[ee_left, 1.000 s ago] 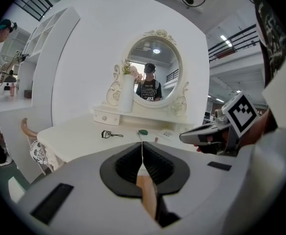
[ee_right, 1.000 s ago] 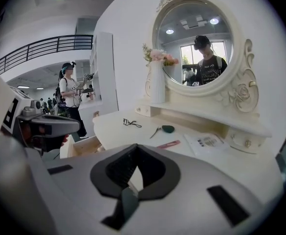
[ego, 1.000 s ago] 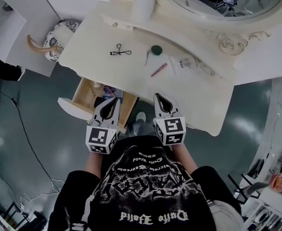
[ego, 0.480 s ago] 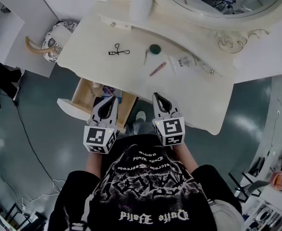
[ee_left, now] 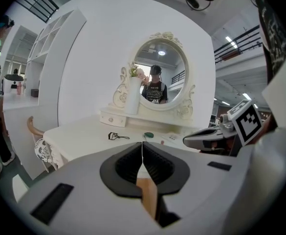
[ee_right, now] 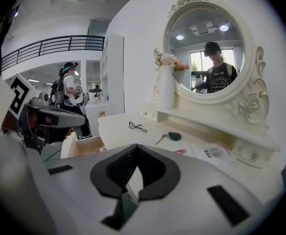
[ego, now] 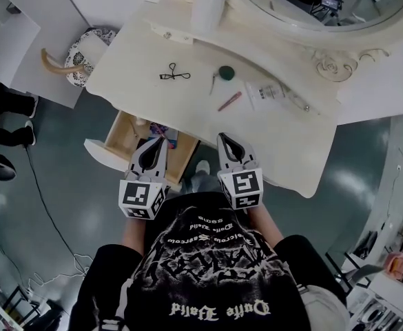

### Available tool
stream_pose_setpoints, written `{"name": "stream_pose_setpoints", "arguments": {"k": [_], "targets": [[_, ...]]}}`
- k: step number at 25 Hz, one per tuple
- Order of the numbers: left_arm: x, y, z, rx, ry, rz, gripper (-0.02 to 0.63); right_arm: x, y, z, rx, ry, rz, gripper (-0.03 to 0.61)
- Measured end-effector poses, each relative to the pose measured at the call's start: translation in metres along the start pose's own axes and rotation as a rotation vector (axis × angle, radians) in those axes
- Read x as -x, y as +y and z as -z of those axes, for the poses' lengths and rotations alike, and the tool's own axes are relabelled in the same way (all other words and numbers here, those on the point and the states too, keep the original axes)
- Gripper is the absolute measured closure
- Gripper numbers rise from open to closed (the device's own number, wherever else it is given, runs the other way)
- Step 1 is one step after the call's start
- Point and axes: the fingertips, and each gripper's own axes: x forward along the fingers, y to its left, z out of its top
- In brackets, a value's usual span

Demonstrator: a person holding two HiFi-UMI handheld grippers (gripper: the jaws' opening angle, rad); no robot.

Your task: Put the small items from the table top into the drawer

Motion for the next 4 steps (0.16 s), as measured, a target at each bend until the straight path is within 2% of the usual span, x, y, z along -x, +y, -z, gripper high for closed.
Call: {"name": "stream_pose_setpoints", "arguments": {"k": [4], "targets": [[0.0001, 0.0037, -0.0030, -0.001, -0.005, -0.013, 0.597, -0.0030, 0.0022, -0.0047, 0.010, -0.008, -0.008, 0.569]]}}
